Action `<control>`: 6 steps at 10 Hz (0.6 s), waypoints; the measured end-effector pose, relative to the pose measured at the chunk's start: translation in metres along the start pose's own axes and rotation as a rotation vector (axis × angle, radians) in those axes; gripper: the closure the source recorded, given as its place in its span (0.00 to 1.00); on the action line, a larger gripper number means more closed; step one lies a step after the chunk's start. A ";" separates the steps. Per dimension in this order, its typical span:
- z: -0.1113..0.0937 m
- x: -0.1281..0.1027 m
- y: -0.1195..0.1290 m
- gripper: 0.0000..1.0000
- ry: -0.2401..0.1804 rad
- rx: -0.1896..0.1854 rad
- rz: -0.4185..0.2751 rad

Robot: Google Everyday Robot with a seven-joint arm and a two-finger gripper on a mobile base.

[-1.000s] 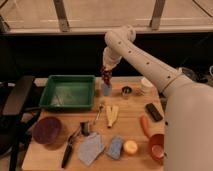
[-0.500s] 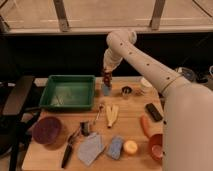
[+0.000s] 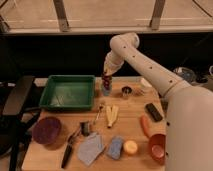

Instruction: Place grapes in plastic cup

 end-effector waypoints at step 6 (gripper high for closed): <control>0.020 -0.013 0.016 0.35 -0.077 -0.018 0.002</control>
